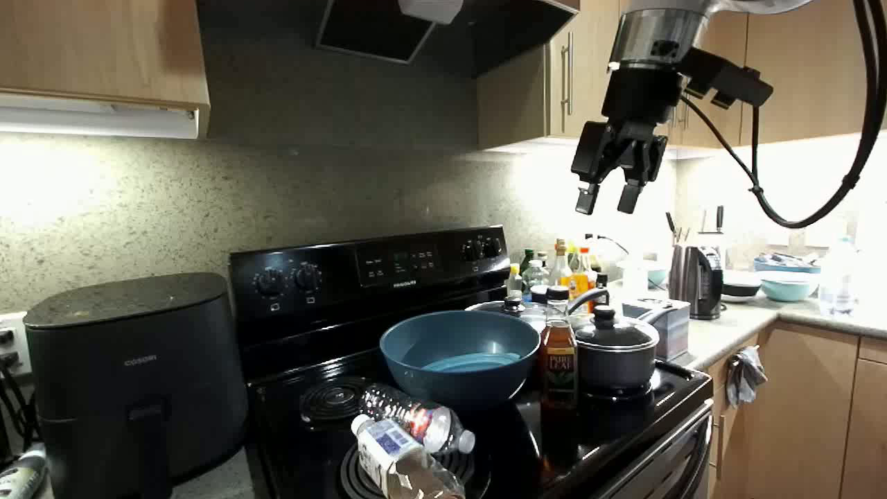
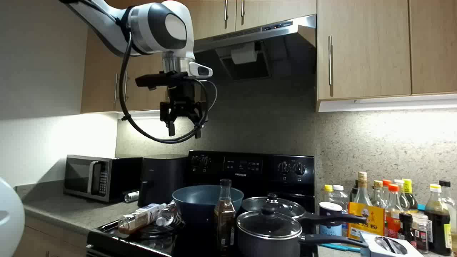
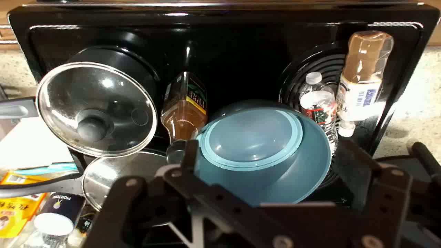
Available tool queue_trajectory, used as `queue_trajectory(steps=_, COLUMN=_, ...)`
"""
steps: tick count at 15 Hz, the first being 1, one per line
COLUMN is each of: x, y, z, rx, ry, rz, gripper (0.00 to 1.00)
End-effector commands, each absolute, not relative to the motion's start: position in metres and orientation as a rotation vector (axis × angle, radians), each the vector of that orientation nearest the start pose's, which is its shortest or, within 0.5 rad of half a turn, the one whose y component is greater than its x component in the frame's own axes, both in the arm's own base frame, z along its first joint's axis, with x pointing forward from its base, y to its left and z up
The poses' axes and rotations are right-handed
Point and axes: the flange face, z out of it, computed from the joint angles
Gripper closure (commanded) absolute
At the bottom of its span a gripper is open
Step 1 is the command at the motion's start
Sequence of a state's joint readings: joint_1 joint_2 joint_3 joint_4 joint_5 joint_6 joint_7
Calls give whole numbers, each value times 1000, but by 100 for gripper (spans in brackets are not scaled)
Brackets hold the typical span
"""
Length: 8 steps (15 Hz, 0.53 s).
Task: Put the two bottles on the stove in the bowl.
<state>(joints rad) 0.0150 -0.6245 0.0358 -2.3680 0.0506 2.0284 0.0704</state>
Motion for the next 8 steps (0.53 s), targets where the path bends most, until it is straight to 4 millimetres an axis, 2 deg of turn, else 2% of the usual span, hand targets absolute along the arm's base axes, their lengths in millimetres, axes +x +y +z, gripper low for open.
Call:
queue_trajectory(steps=1, x=389, y=25, z=575, rx=-3067, ry=60, rz=-435, gripper=0)
queue_trajectory(steps=7, x=389, y=25, z=575, rx=-3067, ry=60, rz=-435, gripper=0)
queue_trajectory(steps=8, x=396, y=35, z=572, rx=-3081, ry=21, rz=-414, gripper=0)
